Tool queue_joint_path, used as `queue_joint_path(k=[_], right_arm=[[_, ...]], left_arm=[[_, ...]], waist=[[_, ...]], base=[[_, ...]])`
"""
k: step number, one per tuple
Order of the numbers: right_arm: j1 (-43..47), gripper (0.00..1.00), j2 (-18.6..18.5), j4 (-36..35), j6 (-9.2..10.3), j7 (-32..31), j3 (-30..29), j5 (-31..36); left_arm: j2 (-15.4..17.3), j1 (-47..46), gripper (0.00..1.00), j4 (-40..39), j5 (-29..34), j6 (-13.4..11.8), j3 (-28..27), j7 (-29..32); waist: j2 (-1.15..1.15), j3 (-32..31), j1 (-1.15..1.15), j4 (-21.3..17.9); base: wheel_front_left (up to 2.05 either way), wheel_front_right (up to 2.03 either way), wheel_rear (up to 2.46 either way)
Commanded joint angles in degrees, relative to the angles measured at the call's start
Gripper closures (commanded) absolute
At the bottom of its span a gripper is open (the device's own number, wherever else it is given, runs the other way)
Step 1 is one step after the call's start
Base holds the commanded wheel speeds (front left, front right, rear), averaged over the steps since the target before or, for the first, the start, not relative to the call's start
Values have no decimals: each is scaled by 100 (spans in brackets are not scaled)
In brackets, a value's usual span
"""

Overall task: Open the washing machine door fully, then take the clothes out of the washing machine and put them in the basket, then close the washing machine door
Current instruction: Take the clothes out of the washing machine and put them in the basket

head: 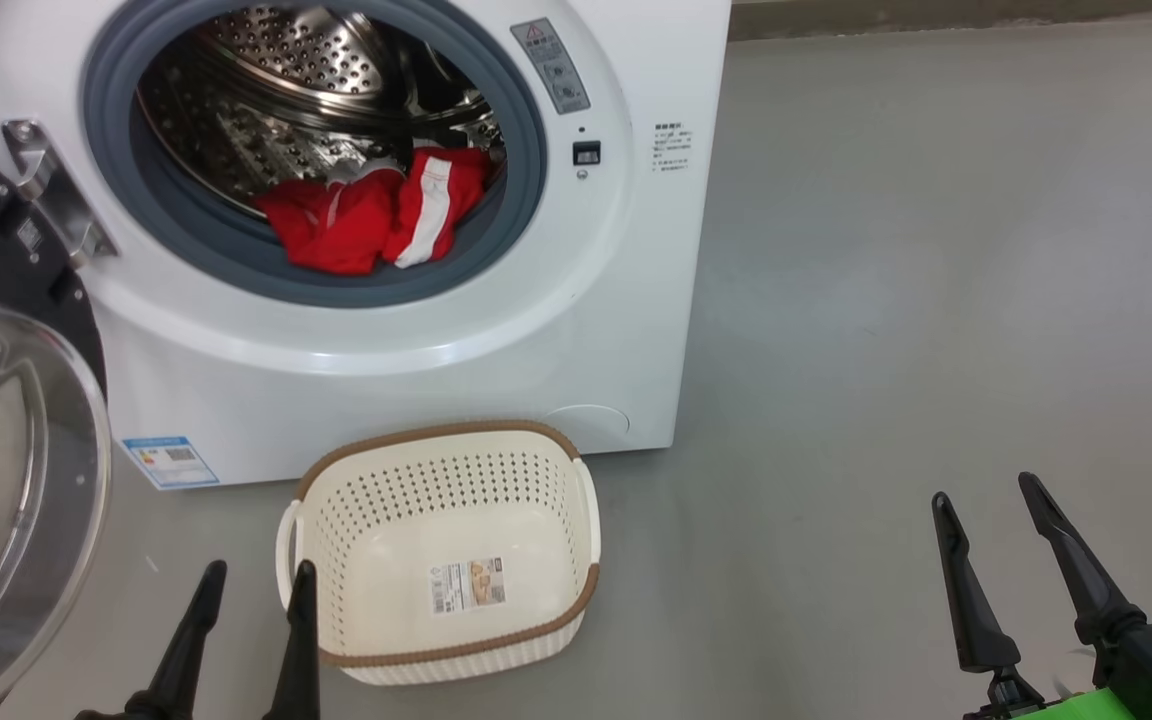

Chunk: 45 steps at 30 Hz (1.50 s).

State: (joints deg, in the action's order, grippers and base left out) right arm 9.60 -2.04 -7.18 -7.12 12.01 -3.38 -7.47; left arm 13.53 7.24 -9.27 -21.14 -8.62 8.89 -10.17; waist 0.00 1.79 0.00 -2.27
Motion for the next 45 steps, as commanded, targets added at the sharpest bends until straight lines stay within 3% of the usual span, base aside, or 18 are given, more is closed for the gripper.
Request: queue_joint_path(k=[1, 10, 28, 45], right_arm=[[-127, 0, -84, -155, -36, -15, 118, 26], [-142, 0, -84, -153, -36, -4, 110, -1], [-207, 0, -84, -187, -36, 23, 113, 1], [-497, 0, -84, -224, -36, 110, 131, 25]], left_arm=[[83, -124, 0, -137, 56, -65, -219, -20], [108, -154, 0, -193, -11, 26, -195, -112], [110, -204, 0, -152, 93, -140, -123, -105], [-18, -682, 0, -84, 209, -254, 38, -163]], waist=[[0, 24, 0, 7], [0, 74, 0, 44], [0, 191, 0, 75], [0, 866, 0, 291]], base=[[149, -158, 9], [92, -94, 2], [3, -3, 0], [0, 0, 0]])
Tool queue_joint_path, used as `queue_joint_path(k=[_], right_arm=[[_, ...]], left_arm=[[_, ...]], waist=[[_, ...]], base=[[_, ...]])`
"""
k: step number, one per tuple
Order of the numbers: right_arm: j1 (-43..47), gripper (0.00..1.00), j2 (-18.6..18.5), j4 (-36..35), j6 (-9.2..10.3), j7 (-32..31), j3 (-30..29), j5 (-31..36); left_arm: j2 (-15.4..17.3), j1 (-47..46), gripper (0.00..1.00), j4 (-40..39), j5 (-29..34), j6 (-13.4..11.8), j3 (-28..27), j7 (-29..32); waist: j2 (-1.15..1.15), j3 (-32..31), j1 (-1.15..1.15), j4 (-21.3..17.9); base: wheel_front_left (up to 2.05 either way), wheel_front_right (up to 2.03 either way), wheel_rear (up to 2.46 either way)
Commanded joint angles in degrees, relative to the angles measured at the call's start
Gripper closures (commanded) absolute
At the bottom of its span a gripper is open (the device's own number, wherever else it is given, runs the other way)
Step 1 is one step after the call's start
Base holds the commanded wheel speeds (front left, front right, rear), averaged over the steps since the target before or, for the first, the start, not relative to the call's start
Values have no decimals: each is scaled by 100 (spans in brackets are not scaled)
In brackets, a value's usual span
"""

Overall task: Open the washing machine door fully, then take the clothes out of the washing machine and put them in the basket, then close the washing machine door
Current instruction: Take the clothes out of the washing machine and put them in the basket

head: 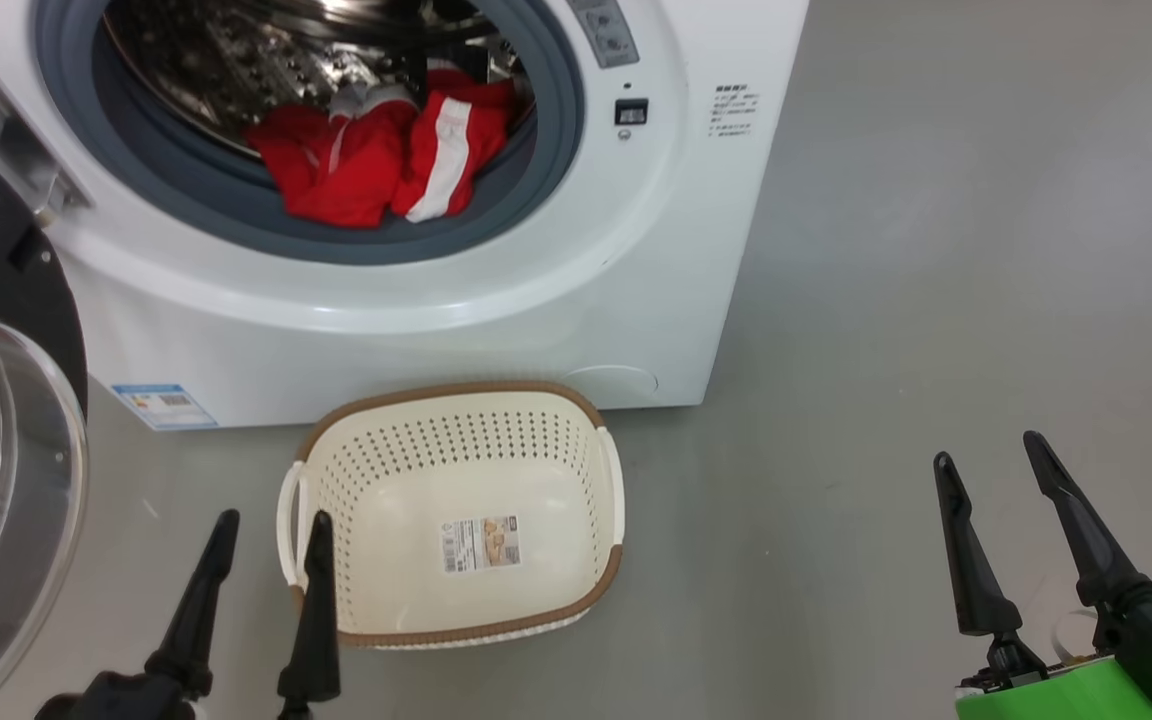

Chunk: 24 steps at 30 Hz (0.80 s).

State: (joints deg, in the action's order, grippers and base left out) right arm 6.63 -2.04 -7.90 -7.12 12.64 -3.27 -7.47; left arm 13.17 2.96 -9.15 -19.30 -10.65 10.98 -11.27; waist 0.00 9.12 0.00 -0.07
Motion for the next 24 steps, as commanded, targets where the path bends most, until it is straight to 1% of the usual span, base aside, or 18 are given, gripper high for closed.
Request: queue_joint_path(k=[1, 6, 15, 24], right_arm=[[-217, 0, -84, -150, -36, 53, 120, 30], [-297, 0, -84, -140, -36, 70, 119, 49], [-470, 0, -84, -167, -36, 90, 205, 42], [-704, 0, -84, -275, -36, 143, 220, 96]], left_arm=[[1, -298, 0, -68, 28, -56, -156, -58], [-81, -473, 0, 56, 25, -87, -117, -78], [-203, -878, 0, 415, -90, 11, -53, -144], [-273, -1720, 0, 877, -178, 39, -222, -246]], waist=[[0, 169, 0, 81], [0, 295, 0, 106], [0, 689, 0, 108], [0, 1210, 0, 56]], base=[[0, 0, 0], [0, 0, 0], [0, 0, 0], [0, 0, 0]])
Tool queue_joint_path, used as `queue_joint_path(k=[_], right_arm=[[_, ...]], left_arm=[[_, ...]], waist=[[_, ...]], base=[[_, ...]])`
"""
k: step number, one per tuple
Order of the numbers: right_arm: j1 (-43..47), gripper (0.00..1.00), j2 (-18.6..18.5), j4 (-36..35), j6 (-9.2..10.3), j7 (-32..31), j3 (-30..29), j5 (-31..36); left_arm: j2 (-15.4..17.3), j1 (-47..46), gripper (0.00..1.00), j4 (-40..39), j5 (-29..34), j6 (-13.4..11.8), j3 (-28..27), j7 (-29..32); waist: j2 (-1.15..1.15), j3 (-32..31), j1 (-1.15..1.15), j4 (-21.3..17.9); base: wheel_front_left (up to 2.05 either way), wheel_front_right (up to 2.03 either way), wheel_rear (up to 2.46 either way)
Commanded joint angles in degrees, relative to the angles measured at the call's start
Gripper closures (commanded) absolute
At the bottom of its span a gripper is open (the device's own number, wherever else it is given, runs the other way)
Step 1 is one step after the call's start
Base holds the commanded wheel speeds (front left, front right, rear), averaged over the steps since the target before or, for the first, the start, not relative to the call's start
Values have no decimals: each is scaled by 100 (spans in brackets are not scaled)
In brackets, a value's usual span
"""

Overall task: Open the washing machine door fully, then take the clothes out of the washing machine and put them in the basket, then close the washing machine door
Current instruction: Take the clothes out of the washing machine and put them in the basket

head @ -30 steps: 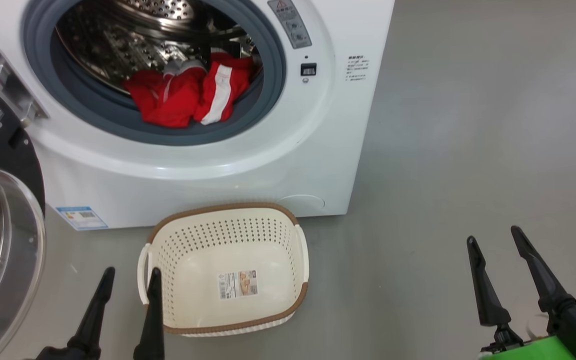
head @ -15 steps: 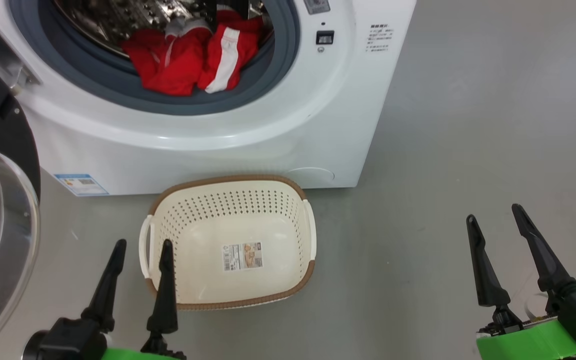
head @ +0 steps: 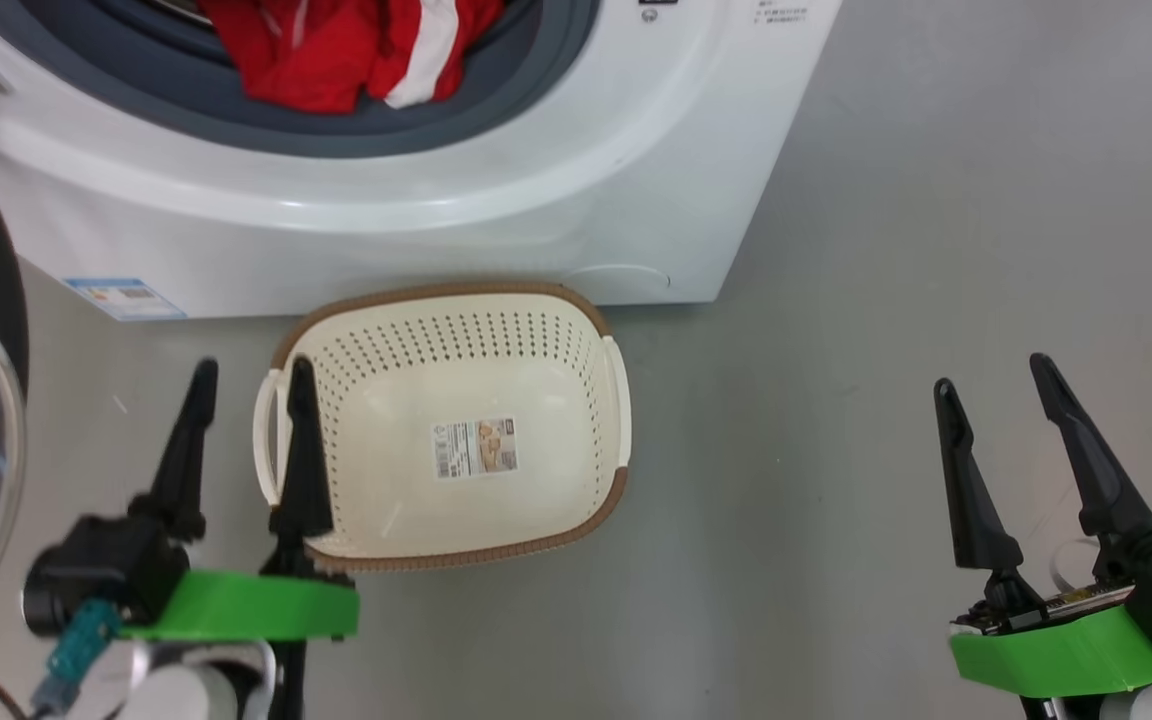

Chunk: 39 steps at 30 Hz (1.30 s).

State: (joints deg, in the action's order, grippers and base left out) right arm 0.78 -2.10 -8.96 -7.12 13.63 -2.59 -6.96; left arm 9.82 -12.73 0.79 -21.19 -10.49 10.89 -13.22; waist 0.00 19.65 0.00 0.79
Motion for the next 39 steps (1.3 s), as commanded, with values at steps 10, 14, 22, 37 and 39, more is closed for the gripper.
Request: queue_joint_path(k=[10, 14, 22, 37, 39], right_arm=[[-353, 0, -77, -182, -36, 109, 214, 46], [-425, 0, -77, -145, -36, 122, 229, 32], [-671, 0, -77, -33, -36, 133, 261, 7], [-962, 0, -77, 39, -36, 136, 300, 31], [-997, 0, -77, 46, -36, 136, 328, 31]], left_arm=[[195, -1236, 0, 347, -14, 118, -340, -9], [264, -1707, 0, 562, -212, 267, -431, 133], [444, -2840, 0, 1301, -456, 515, -600, 226], [664, -4896, 0, 2996, -490, 732, -550, 429], [701, -5129, 0, 3212, -478, 756, -538, 432]], waist=[[0, 600, 0, -189], [0, 783, 0, -260], [0, 1129, 0, -431], [0, 1707, 0, -656], [0, 1766, 0, -691]], base=[[0, 0, 0], [0, 0, 0], [0, 0, 0], [0, 0, 0], [0, 0, 0]])
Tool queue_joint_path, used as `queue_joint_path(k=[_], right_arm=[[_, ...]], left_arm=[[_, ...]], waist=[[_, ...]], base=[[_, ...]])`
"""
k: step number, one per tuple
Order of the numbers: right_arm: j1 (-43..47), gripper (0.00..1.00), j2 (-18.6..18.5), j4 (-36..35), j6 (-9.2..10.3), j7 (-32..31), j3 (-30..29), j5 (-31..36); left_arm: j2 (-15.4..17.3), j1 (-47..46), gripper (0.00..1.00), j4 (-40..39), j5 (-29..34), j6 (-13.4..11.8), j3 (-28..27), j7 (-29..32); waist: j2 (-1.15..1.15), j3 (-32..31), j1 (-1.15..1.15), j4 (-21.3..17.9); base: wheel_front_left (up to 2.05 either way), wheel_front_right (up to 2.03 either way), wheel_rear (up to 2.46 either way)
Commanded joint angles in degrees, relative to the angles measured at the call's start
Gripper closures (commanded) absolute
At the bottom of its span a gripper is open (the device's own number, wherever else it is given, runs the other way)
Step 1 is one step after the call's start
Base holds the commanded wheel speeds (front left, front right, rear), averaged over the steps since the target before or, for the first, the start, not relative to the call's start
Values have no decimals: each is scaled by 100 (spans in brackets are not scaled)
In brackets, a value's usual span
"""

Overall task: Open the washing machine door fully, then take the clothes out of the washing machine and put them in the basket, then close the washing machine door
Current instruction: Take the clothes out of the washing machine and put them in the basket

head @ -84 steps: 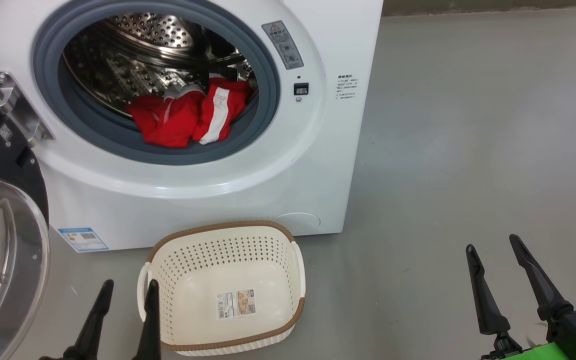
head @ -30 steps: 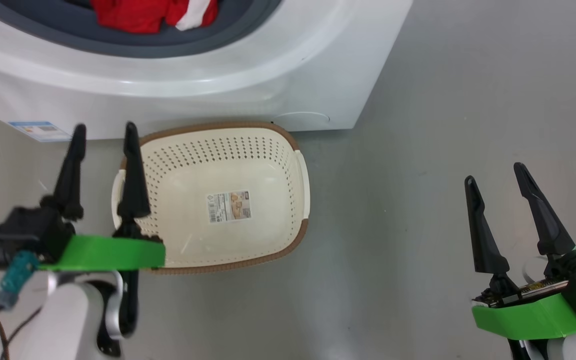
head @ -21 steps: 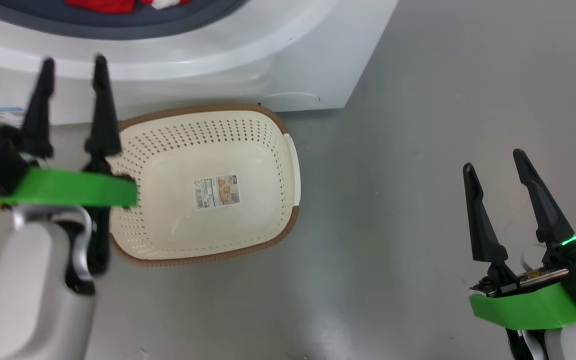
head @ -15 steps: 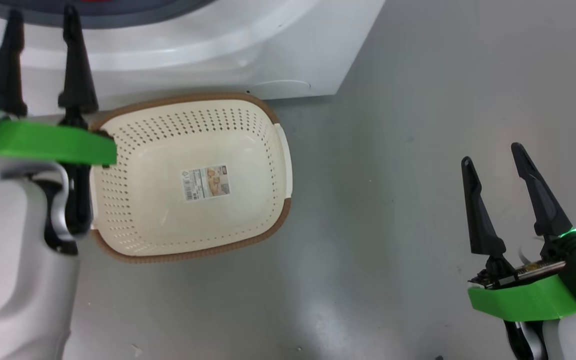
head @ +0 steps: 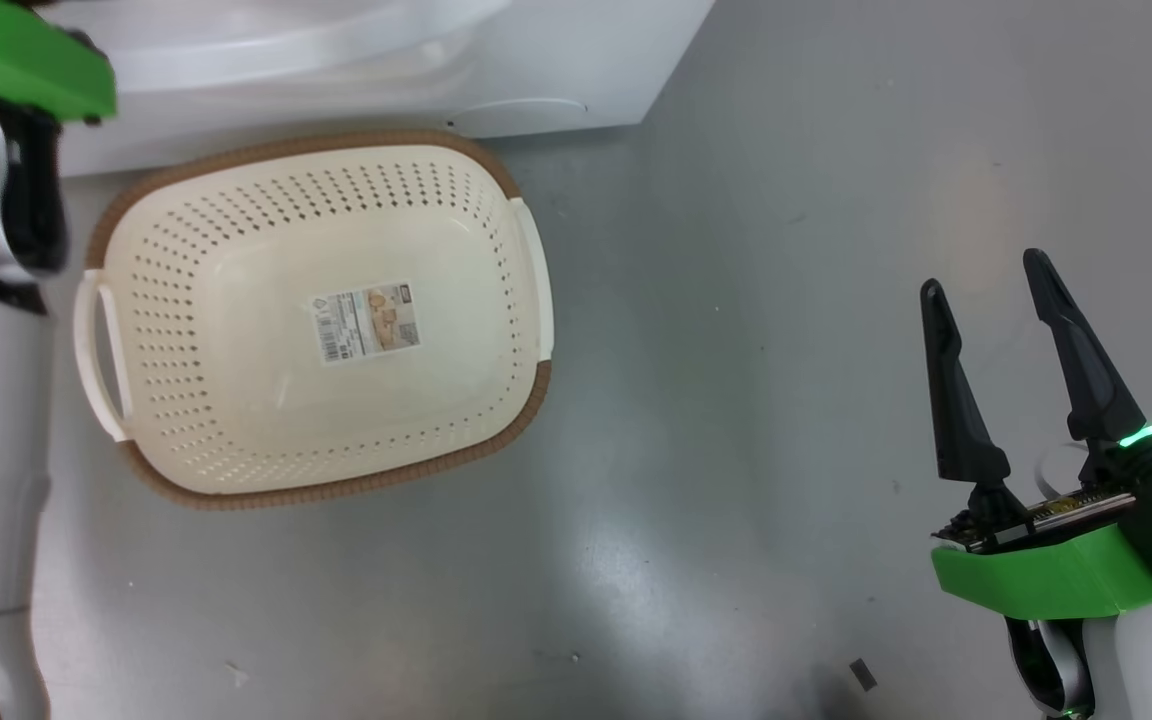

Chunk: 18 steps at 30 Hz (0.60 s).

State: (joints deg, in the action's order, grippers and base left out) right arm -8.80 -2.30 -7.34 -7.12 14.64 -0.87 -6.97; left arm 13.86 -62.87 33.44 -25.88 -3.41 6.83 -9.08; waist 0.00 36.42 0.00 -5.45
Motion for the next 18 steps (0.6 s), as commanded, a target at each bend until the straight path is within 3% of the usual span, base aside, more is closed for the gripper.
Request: queue_joint_path(k=[1, 18], right_arm=[[-57, 0, -58, -113, -36, 35, 171, 34], [-137, 0, -57, 83, -36, 36, 406, -48]], left_arm=[[317, -230, 0, 59, -3, 59, -122, 37], [669, -1553, 0, 1970, 64, 128, 132, 1026]], waist=[[0, 121, 0, -87], [0, 353, 0, -503]], base=[[0, 0, 0], [0, 0, 0]])
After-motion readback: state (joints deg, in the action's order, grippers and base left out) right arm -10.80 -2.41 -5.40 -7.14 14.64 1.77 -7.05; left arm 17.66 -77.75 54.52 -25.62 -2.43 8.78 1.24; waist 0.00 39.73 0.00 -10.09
